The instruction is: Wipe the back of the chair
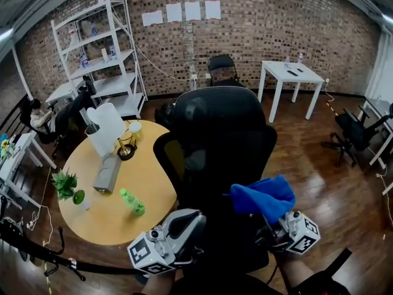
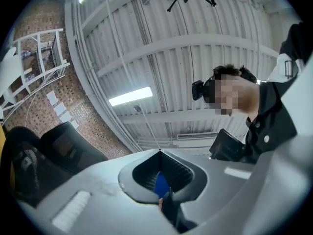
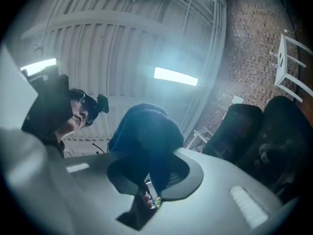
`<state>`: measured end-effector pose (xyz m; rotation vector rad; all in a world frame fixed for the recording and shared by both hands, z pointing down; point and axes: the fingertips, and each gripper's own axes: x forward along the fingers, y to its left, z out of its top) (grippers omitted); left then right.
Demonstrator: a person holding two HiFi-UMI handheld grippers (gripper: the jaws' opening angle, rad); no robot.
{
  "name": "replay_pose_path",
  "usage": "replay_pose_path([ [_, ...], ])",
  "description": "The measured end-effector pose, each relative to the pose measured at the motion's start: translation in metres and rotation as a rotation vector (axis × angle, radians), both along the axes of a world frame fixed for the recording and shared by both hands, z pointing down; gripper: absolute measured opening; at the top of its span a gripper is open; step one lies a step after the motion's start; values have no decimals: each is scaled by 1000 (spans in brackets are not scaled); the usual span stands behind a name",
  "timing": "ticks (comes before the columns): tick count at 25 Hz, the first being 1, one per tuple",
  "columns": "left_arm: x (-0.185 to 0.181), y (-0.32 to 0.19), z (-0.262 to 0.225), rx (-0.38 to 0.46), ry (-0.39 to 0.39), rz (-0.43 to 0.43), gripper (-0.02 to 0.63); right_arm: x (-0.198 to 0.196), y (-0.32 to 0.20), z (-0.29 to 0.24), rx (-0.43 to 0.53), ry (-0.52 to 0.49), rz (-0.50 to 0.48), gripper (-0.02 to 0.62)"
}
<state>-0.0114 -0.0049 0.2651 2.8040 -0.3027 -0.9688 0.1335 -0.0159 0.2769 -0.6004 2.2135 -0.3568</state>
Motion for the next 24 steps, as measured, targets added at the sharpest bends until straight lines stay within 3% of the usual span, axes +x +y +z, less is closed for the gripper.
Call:
replay_pose_path([
  [10,-7,12,-2,26,-16,-3,-8,-13,4,4,-10,-15,-10,54],
  [24,5,11,-3,20,-11,8,-8,3,11,1,-1,-33,14,54],
])
